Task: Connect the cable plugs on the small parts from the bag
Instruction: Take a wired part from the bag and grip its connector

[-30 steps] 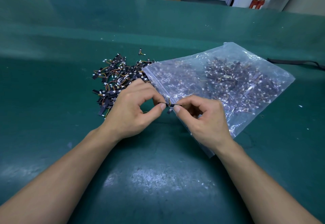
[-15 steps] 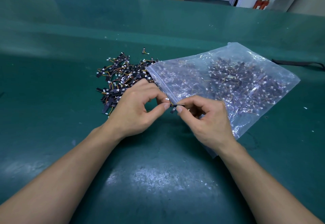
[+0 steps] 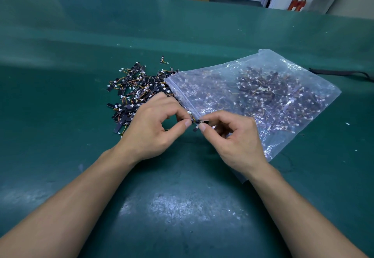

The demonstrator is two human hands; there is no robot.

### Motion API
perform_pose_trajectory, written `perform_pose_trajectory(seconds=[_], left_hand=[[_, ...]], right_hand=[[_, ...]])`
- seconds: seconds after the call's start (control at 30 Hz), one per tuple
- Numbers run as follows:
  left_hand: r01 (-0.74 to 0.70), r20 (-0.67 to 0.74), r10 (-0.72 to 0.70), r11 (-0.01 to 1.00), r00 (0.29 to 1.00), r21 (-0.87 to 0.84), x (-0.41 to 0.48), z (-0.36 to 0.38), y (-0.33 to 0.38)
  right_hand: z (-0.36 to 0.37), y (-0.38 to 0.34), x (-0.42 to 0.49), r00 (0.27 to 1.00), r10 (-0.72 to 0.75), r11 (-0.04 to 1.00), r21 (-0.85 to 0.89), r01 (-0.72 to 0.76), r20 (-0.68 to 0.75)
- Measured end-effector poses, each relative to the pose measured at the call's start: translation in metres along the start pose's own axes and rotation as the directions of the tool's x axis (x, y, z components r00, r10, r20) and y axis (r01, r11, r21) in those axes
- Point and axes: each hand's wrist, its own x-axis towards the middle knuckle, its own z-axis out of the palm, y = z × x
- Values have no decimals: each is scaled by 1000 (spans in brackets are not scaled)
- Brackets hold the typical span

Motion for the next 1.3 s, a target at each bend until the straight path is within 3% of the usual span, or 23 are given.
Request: perform_pose_trajectory(seconds=[1.3], left_hand=[[15,18,-14,999,1000,-50,0,-1,1]], right_hand=[[-2,0,1,999,-39,999,-29,38,-23]])
